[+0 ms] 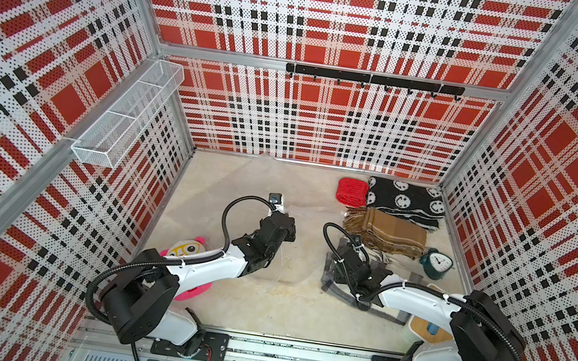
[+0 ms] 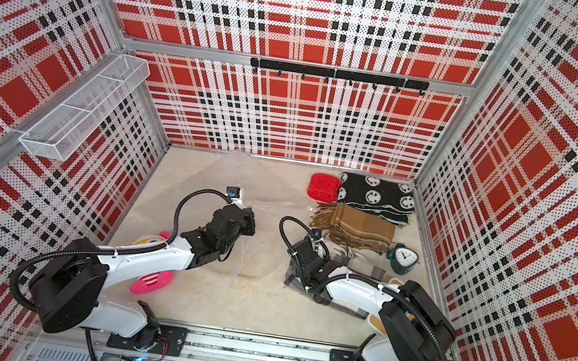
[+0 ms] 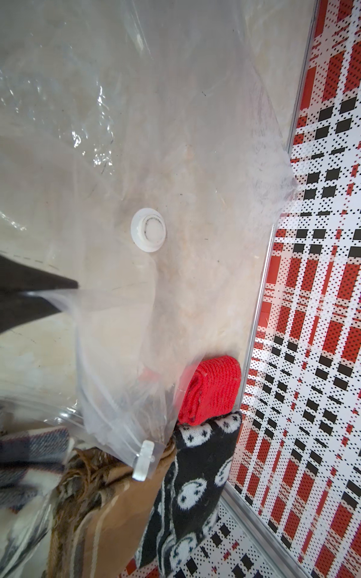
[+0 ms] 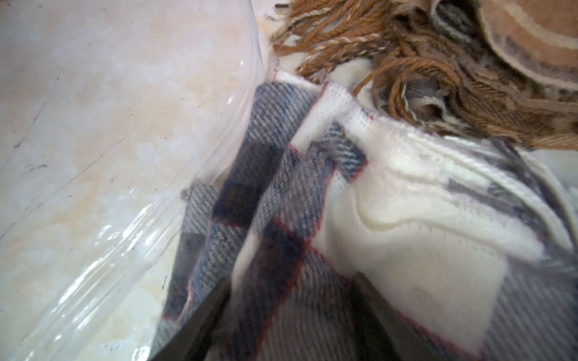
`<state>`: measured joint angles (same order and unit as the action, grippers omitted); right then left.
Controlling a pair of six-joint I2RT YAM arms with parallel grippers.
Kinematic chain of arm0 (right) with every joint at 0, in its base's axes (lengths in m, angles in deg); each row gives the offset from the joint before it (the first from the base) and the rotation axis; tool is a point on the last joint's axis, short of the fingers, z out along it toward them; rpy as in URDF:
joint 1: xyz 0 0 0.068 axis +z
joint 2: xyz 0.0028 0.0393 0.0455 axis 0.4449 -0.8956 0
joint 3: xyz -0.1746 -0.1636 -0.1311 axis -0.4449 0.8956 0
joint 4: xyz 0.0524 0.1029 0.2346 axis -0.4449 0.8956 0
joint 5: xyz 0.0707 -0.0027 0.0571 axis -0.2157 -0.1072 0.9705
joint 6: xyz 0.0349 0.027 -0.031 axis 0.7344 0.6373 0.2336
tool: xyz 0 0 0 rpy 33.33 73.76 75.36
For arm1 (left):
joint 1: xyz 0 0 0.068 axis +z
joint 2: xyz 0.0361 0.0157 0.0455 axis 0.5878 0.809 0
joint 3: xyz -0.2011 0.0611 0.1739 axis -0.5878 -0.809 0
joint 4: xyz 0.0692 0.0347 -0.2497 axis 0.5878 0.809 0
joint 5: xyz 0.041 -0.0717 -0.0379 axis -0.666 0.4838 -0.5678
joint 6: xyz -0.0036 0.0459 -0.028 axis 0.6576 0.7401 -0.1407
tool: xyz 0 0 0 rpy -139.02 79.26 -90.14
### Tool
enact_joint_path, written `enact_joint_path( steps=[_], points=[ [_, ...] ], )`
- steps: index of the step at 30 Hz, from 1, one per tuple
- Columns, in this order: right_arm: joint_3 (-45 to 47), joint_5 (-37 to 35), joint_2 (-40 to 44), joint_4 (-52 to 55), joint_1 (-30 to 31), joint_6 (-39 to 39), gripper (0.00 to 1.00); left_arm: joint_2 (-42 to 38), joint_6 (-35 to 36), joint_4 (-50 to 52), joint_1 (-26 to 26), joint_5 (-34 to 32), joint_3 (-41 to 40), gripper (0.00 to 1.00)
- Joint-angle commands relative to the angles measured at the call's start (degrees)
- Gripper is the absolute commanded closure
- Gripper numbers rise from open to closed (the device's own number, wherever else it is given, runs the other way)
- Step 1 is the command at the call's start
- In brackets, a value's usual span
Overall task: Take the scarf out of the vacuum bag
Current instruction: Move the scarf to the center of the board.
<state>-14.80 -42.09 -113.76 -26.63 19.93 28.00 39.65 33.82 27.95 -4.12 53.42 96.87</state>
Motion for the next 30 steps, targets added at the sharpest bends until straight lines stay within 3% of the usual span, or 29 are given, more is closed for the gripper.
enact_joint_path(
  steps=[1,4,8,13,17,23,30],
  points=[
    [-2.4,-0.3,-1.6,1.3,-0.7,-0.7,0.36,-2.4,-0.3,-0.2,0.6,0.2,-0.7,1.0],
    [-2.9,3.0,0.2,-2.3,-0.6,-2.8,0.24,-2.9,-0.3,0.1,0.6,0.2,-0.5,1.0],
    [-4.1,6.0,2.8,-6.6,-0.7,-5.2,0.16,-4.2,-0.5,0.4,1.4,0.8,-0.8,1.0],
    [-9.1,7.7,-1.1,-8.7,-1.9,-8.4,0.16,-7.6,-1.2,0.1,1.7,2.7,-1.5,1.0],
    [-10.6,10.2,-3.9,-13.6,-3.3,-11.2,0.18,-10.3,-1.0,0.2,1.5,0.1,-2.3,1.0],
    [-12.5,15.0,-10.2,-17.8,-9.1,-11.1,0.36,-9.3,-0.5,0.1,1.4,-2.4,-2.1,1.0],
    [-16.4,15.5,-15.0,-21.5,-10.9,-14.3,0.61,-3.6,1.8,-0.7,3.0,-0.9,-0.7,1.0]
  ],
)
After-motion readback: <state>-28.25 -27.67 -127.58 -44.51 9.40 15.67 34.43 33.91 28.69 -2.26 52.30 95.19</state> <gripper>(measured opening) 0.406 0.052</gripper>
